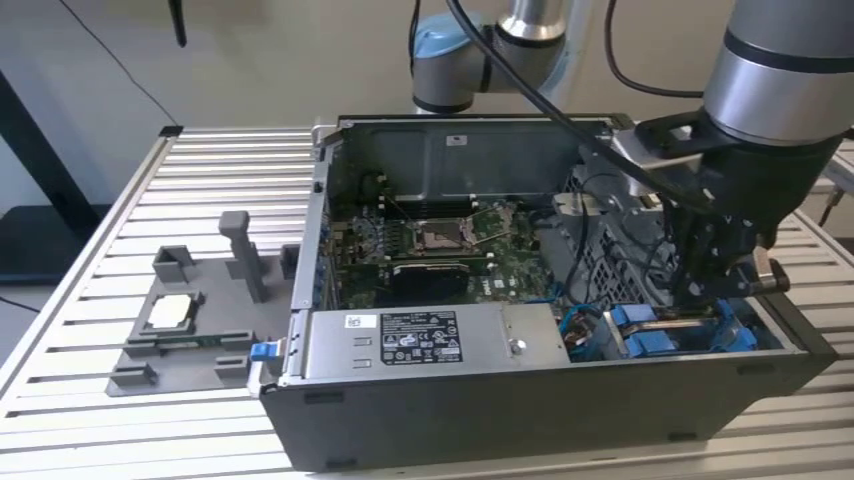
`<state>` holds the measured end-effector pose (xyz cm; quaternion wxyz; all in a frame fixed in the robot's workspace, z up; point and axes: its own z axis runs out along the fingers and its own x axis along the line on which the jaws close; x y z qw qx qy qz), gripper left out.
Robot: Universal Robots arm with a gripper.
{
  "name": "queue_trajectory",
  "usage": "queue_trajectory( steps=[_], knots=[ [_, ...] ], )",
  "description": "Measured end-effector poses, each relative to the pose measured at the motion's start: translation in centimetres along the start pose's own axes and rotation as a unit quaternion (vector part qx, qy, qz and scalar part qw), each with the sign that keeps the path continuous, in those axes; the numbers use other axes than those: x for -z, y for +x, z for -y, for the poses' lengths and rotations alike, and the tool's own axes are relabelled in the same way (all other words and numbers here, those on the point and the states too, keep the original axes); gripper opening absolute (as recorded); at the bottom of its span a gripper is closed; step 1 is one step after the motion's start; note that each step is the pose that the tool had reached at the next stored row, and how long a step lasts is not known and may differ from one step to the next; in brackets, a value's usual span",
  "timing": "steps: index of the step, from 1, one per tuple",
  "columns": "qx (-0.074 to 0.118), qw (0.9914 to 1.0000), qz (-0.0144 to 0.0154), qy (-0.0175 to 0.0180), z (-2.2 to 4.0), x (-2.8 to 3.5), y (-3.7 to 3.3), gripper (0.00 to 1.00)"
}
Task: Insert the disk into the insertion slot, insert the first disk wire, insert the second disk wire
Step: 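Insert the second disk wire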
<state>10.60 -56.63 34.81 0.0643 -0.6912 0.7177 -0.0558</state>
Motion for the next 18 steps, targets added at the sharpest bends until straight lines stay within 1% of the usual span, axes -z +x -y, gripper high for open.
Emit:
queue_trajectory(
  steps=[3,10,18],
  knots=[
    [-0.010,0.99995,0.0011,0.0002,-0.02,-0.12,0.01,0.16],
    [-0.012,0.99992,0.0038,0.0001,0.09,-0.35,0.00,0.16],
    [-0.012,0.99992,0.0040,0.0001,0.04,-0.71,-0.13,0.16]
  ],
)
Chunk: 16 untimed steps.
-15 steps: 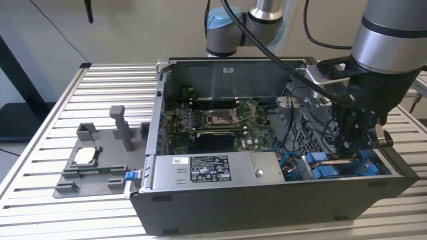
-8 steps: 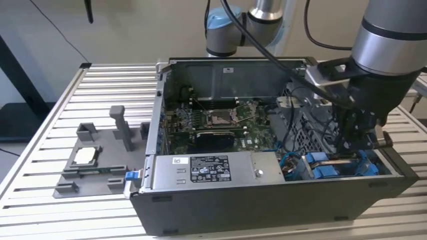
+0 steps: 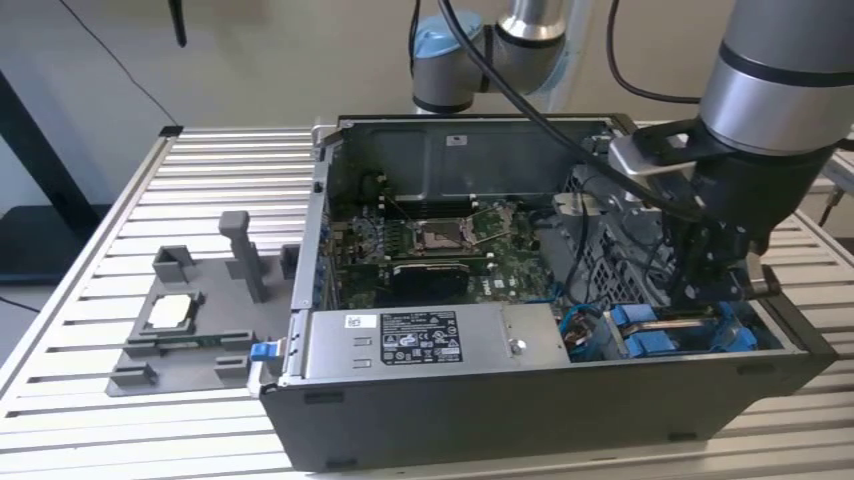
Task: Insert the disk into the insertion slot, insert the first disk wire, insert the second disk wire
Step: 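Insert the second disk wire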
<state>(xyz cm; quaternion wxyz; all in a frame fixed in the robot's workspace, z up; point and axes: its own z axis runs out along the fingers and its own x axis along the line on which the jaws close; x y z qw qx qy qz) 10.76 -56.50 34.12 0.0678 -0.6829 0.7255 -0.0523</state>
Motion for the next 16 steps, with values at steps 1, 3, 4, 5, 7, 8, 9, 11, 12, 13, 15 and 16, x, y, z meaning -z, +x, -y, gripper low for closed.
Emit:
queue_trajectory(
  steps=[1,3,4,5,7,8,9,11,12,13,15,16],
  knots=[
    [0.000,1.00000,0.0000,0.0000,-0.01,-0.03,-0.03,0.16],
    [0.000,1.00000,0.0000,0.0000,-0.03,-0.13,-0.07,0.16],
    [0.000,1.00000,-0.0001,0.0000,-0.04,-0.18,-0.07,0.16],
    [0.000,1.00000,0.0000,0.0000,-0.05,-0.24,-0.07,0.16],
    [0.001,1.00000,0.0000,0.0000,-0.06,-0.30,-0.07,0.16],
    [0.001,1.00000,0.0000,0.0000,-0.07,-0.33,-0.07,0.16],
    [0.001,1.00000,0.0002,0.0000,-0.07,-0.38,-0.07,0.16],
    [0.001,1.00000,0.0000,0.0000,-0.10,-0.56,-0.06,0.16],
    [0.001,1.00000,-0.0003,0.0000,-0.12,-0.67,-0.05,0.16],
    [0.001,1.00000,-0.0005,0.0000,-0.14,-0.77,-0.05,0.16],
    [0.001,1.00000,-0.0001,-0.0001,-0.15,-0.79,-0.05,0.16],
    [0.001,1.00000,0.0006,-0.0003,-0.14,-0.74,-0.06,0.16]
  ],
)
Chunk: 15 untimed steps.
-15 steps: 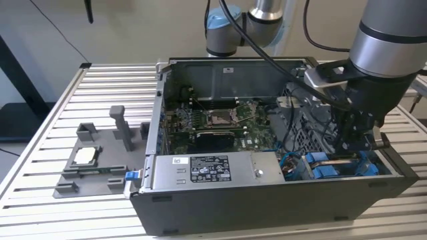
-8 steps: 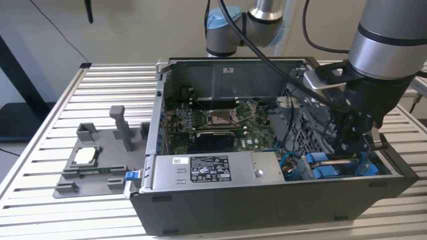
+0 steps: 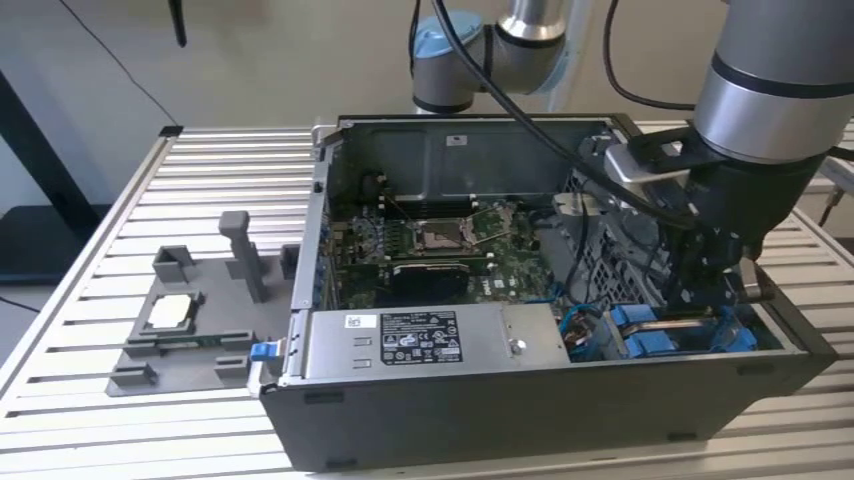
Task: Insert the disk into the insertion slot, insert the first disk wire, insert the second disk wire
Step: 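Insert the second disk wire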
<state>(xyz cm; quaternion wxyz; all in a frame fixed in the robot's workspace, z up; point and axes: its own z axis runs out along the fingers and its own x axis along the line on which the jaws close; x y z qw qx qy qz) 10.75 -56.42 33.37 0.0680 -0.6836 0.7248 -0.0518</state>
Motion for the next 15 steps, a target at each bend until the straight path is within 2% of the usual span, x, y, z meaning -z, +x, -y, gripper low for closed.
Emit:
queue_trajectory(
  steps=[2,3,4,5,11,13,15],
  knots=[
    [0.000,1.00000,0.0011,-0.0002,0.03,0.17,-0.01,0.18],
    [0.000,1.00000,0.0009,-0.0004,0.07,0.37,-0.01,0.24],
    [0.000,1.00000,0.0005,-0.0007,0.12,0.65,-0.02,0.24],
    [0.000,1.00000,0.0006,-0.0012,0.17,0.97,-0.03,0.31],
    [0.000,0.99999,0.0003,-0.0043,0.55,3.21,-0.09,0.31],
    [0.000,0.99998,0.0001,-0.0068,0.65,3.70,-0.11,0.31],
    [0.000,0.99990,-0.0003,-0.0138,0.71,3.91,-0.11,0.31]
  ],
)
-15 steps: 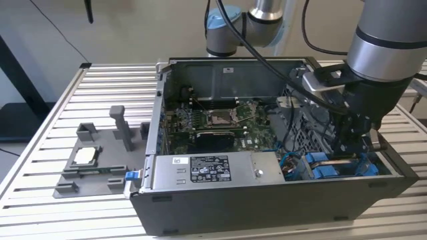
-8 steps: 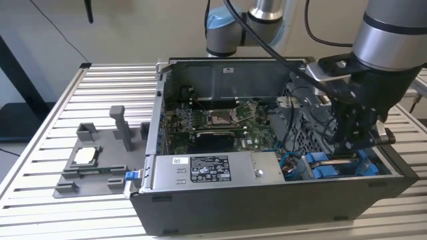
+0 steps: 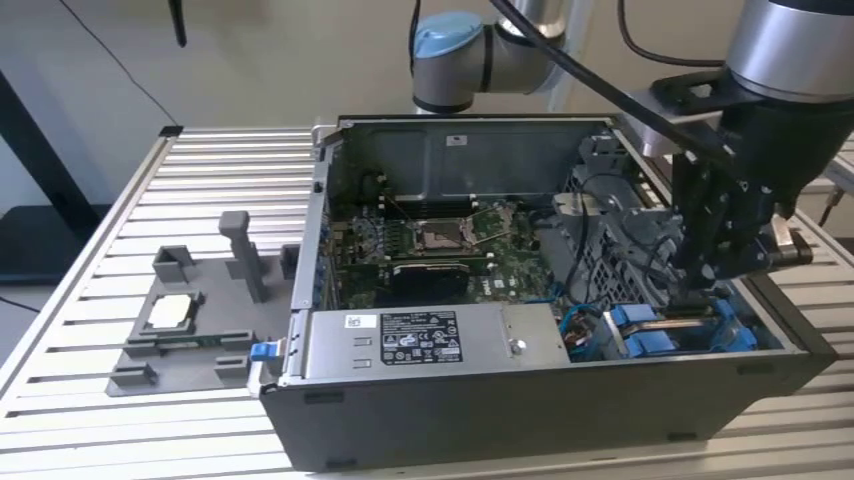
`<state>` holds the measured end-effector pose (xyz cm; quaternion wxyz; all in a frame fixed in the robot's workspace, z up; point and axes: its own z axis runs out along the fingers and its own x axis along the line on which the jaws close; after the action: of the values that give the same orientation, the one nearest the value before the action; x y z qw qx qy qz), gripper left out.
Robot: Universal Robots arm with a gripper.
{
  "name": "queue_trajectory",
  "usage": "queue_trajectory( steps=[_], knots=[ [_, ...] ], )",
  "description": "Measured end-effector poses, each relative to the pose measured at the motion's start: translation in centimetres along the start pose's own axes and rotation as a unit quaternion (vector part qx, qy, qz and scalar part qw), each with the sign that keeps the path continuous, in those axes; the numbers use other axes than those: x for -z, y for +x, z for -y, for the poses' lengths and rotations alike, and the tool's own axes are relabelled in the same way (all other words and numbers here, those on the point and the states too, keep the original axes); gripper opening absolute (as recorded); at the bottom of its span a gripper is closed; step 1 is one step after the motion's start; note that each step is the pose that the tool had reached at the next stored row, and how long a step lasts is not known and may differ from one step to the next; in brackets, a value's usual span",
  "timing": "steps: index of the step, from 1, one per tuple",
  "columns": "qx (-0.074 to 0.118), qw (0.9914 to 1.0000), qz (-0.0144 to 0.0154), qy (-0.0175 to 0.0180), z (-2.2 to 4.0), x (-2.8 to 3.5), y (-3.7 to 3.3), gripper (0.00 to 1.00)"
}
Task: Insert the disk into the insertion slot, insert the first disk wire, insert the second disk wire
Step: 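Insert the second disk wire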
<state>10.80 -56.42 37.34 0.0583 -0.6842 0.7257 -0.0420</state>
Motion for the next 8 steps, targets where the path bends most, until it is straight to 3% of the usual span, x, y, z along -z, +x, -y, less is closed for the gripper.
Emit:
queue_trajectory(
  steps=[3,5,8],
  knots=[
    [0.000,0.99992,-0.0009,-0.0127,0.32,0.35,-0.03,0.31],
    [0.000,0.99981,-0.0014,-0.0193,0.62,0.78,-0.06,0.31],
    [0.000,0.99975,-0.0015,-0.0223,0.88,2.01,-0.09,0.31]
  ],
)
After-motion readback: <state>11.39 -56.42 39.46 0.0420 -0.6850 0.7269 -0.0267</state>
